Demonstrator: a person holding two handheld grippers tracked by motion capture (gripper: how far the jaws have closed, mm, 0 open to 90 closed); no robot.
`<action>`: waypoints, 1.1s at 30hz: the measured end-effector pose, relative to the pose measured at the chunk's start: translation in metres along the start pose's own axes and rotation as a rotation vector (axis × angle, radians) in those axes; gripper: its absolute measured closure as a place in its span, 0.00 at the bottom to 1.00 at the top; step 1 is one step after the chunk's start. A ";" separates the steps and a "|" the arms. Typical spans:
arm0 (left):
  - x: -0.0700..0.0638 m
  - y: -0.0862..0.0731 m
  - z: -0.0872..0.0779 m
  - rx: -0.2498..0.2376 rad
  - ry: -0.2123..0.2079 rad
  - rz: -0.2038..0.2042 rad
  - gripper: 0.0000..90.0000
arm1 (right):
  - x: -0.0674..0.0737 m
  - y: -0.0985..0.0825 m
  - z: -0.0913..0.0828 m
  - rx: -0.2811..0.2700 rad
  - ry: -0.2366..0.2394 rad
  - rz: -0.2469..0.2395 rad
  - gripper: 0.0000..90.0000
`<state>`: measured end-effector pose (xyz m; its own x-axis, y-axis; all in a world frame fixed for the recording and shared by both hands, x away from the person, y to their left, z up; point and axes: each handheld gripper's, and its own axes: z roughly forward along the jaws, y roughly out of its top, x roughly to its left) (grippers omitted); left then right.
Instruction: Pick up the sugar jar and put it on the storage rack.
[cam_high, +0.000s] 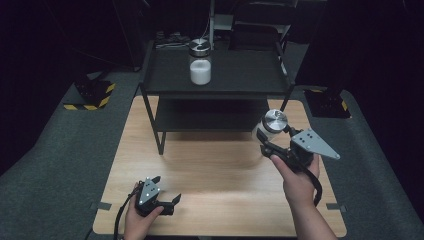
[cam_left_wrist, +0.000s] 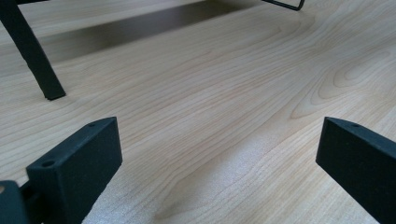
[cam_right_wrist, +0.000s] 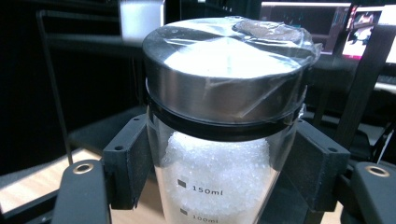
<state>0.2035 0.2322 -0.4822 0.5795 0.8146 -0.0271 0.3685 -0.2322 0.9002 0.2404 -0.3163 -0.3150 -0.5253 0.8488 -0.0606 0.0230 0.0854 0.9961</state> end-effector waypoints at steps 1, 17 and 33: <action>0.000 0.000 0.000 0.001 -0.001 0.002 0.01 | -0.001 0.003 0.001 -0.010 -0.002 -0.002 0.34; 0.002 0.000 0.000 0.002 -0.012 0.006 0.01 | -0.003 0.050 0.020 -0.065 -0.037 -0.020 0.34; 0.003 0.001 0.000 0.004 -0.018 0.001 0.01 | -0.003 0.087 0.064 -0.055 -0.106 -0.049 0.34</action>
<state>0.2056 0.2346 -0.4818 0.5930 0.8045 -0.0340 0.3705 -0.2351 0.8986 0.2984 -0.2777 -0.2325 -0.4314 0.8951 -0.1131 -0.0488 0.1021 0.9936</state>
